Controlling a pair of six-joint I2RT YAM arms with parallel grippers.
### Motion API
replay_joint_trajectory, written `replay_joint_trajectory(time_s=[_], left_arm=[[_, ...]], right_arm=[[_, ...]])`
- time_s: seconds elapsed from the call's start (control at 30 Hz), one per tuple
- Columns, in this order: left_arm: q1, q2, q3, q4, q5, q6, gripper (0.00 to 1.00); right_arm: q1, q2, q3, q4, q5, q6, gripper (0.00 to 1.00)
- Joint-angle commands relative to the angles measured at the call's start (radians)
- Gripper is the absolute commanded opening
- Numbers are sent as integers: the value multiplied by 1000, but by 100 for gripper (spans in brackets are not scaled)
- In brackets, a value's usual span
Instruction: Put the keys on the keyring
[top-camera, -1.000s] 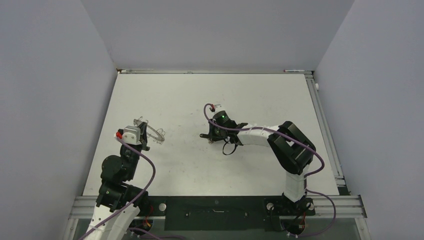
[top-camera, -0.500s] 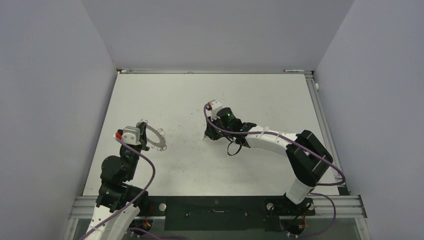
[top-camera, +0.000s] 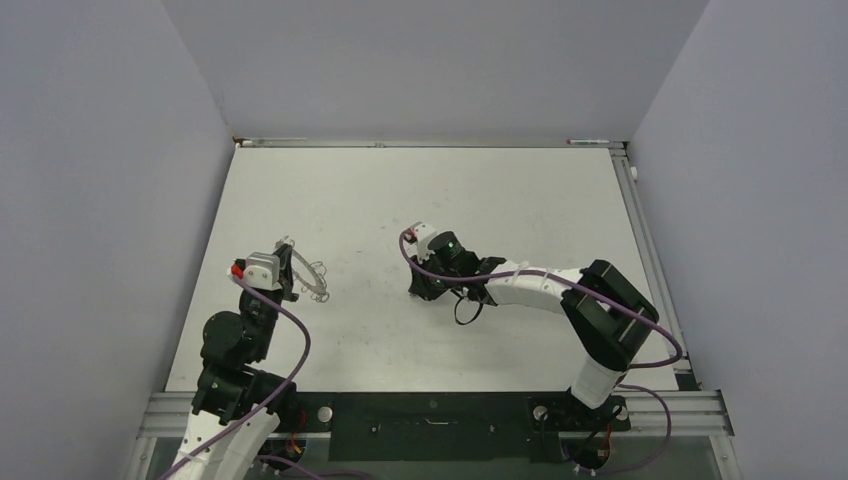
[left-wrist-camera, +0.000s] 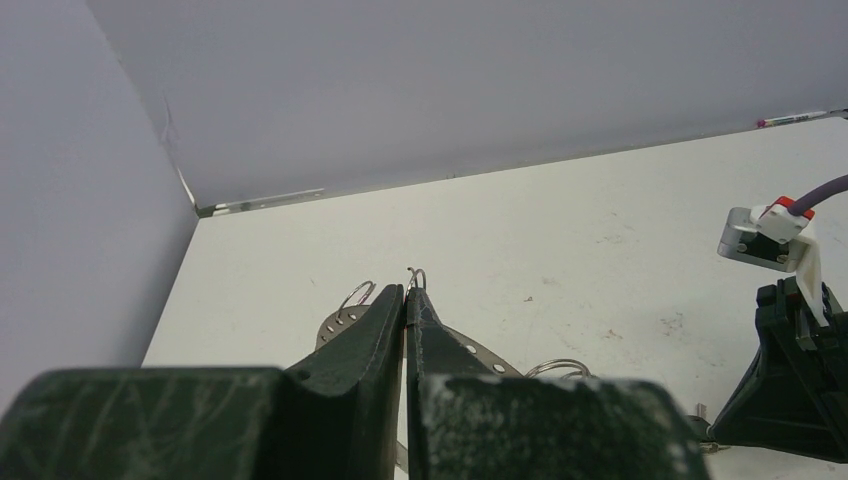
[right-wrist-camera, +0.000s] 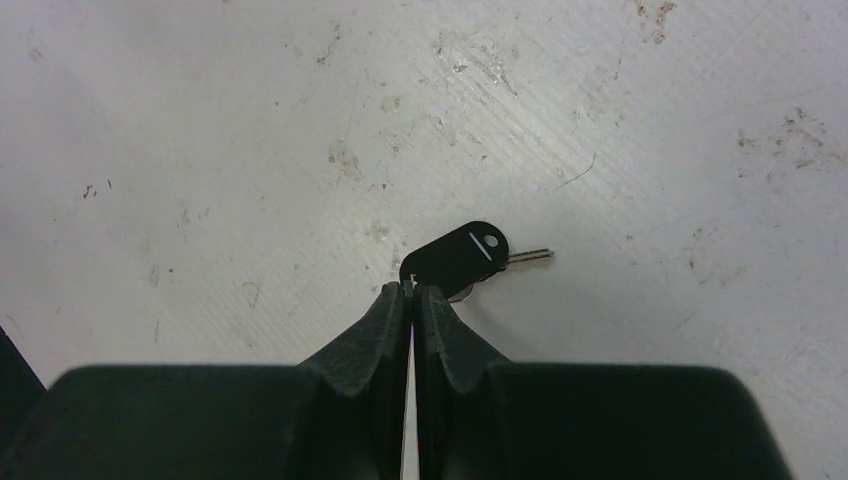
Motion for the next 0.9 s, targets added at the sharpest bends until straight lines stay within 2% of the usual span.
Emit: replay_joint_trajectory(time_s=[0.0, 0.27, 0.57, 0.87], left_arm=[[-2, -2, 37, 38, 1, 9, 0], [-3, 3, 35, 38, 8, 7, 0], [-3, 34, 46, -1, 64, -5, 0], [-6, 41, 46, 3, 107, -16, 0]], right_arm=[[15, -37, 8, 3, 11, -36, 5], [35, -41, 4, -17, -20, -59, 5], [86, -160, 47, -94, -121, -184, 5], [99, -240, -23, -44, -342, -304, 5]])
